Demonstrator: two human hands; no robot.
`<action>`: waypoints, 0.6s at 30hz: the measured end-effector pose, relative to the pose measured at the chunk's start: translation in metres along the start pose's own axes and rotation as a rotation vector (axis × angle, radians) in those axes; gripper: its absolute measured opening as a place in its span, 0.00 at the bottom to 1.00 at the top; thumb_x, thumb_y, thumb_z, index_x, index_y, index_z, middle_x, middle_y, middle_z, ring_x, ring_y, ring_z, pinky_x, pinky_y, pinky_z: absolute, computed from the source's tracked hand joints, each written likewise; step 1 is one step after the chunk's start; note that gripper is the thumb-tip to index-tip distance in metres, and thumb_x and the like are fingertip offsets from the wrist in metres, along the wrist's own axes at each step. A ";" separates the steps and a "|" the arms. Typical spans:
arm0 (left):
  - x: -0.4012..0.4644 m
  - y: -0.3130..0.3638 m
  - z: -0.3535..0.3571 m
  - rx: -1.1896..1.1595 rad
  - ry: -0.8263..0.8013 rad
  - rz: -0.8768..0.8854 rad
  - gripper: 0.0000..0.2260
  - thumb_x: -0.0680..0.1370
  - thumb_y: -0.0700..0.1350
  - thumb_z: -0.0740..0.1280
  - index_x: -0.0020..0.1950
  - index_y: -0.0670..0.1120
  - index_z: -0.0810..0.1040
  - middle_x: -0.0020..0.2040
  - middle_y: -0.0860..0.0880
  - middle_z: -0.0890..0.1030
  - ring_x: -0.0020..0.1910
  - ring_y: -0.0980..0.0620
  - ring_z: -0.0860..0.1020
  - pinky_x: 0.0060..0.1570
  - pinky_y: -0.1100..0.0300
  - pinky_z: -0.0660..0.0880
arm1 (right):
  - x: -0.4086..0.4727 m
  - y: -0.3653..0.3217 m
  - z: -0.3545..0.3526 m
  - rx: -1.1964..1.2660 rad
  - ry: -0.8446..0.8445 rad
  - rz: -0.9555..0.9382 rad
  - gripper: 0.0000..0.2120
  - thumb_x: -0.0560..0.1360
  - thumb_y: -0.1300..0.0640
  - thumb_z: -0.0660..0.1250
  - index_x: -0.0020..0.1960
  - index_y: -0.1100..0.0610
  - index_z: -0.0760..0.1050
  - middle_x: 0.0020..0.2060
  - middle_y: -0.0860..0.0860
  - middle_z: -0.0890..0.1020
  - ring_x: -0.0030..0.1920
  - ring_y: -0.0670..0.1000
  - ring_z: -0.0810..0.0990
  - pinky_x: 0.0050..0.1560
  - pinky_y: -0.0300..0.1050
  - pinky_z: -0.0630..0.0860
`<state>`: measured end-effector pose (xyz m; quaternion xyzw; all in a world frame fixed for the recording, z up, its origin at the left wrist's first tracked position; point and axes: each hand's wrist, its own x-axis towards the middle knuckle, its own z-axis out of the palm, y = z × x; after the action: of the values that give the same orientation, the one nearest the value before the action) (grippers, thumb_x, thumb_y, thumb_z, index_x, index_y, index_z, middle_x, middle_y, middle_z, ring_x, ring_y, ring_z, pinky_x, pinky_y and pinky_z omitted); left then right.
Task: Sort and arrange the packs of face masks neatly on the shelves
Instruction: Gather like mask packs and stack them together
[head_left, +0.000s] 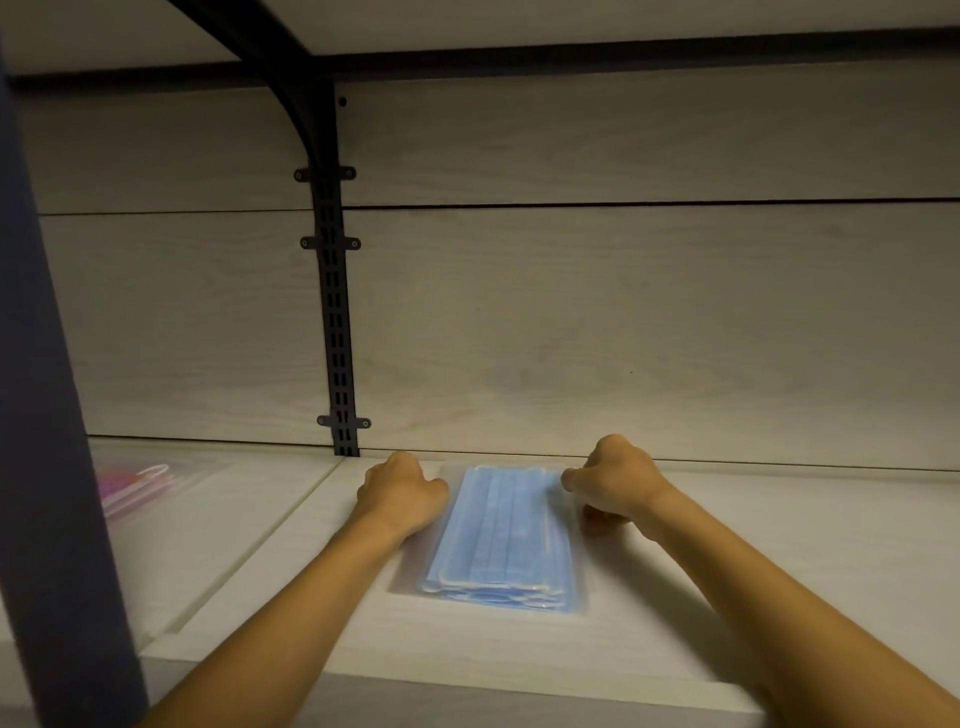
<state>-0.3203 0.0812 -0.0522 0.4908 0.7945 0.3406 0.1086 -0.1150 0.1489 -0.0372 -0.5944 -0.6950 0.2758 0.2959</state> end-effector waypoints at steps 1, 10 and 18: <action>0.000 0.000 0.000 -0.004 0.001 0.015 0.12 0.74 0.42 0.60 0.31 0.46 0.62 0.31 0.48 0.68 0.32 0.48 0.67 0.30 0.62 0.61 | 0.001 0.000 0.000 0.008 -0.012 -0.005 0.10 0.72 0.59 0.64 0.35 0.58 0.65 0.33 0.54 0.72 0.28 0.52 0.72 0.24 0.35 0.66; 0.000 0.000 0.000 -0.002 -0.001 0.043 0.11 0.72 0.38 0.60 0.31 0.45 0.66 0.30 0.47 0.68 0.32 0.48 0.68 0.32 0.60 0.65 | 0.004 0.000 0.004 0.058 -0.049 -0.019 0.10 0.67 0.61 0.68 0.44 0.67 0.76 0.43 0.61 0.81 0.45 0.61 0.83 0.44 0.53 0.81; -0.005 0.004 -0.005 -0.003 -0.041 0.016 0.08 0.72 0.37 0.62 0.34 0.44 0.76 0.35 0.46 0.76 0.35 0.48 0.75 0.36 0.59 0.72 | 0.004 0.002 0.004 0.084 -0.070 0.009 0.11 0.67 0.63 0.71 0.49 0.66 0.78 0.46 0.63 0.81 0.47 0.63 0.82 0.47 0.58 0.82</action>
<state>-0.3173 0.0761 -0.0466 0.5038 0.7878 0.3325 0.1227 -0.1173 0.1530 -0.0405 -0.5745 -0.6900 0.3268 0.2950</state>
